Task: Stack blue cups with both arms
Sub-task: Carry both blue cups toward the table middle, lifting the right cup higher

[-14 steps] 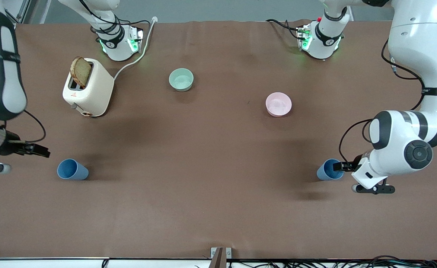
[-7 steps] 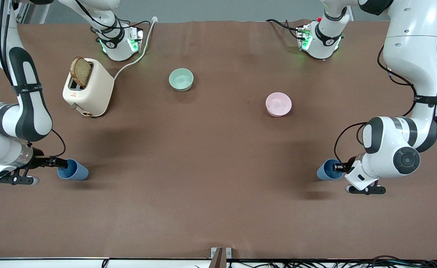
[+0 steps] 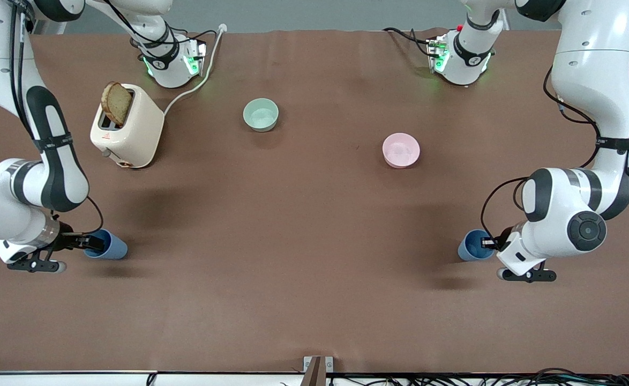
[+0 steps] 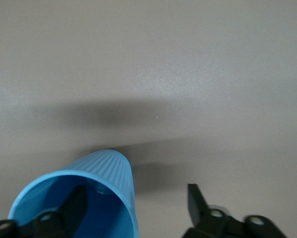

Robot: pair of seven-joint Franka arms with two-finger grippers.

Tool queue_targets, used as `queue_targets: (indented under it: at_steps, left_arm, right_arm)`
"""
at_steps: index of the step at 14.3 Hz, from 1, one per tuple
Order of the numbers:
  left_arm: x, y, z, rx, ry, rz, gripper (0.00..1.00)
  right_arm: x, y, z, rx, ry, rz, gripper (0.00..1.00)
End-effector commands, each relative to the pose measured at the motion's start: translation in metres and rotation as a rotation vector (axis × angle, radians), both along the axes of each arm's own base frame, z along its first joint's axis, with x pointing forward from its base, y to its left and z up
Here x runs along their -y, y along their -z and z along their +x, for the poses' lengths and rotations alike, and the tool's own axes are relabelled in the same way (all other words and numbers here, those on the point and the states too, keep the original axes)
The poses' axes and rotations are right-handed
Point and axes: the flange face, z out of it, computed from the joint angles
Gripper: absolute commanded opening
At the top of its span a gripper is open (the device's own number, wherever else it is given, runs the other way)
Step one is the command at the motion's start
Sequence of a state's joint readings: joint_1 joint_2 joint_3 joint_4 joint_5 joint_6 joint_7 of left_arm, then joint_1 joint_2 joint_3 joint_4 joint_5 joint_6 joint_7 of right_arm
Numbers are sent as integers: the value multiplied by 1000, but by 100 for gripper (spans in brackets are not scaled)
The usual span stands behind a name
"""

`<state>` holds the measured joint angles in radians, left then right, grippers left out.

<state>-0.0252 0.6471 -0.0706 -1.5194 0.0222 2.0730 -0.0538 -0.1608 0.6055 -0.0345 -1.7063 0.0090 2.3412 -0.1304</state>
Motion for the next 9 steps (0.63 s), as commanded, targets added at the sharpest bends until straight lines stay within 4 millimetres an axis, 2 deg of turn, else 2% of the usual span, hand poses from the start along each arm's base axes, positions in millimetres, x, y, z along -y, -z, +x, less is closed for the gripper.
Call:
queue_targets:
  at_steps: [1,2,4,6,8,9]
  left_arm:
    - [47,-47,-9,22,11,-26,0]
    - [75,-53,-15,10,-16,-45,0]
    - [147,-60,-33,-3,-99,-71,0]
    - [228,-58,-62,-18,-147,-66,0]
    - [288,-46,-85,-36,-212,-54,0]
    - [312,-43,-95,-38,-234,-55,0]
  right_arm:
    - [-6,-1,-6,-56,-16,13,58]
    - [-6,0,-7,-65,-15,16,43]
    - [-6,-3,-5,-58,-10,18,2]
    - [-2,-21,0,-36,-33,14,1]
    - [-3,-65,3,-52,-58,19,1]
    - [-8,-87,2,-62,-64,22,1]
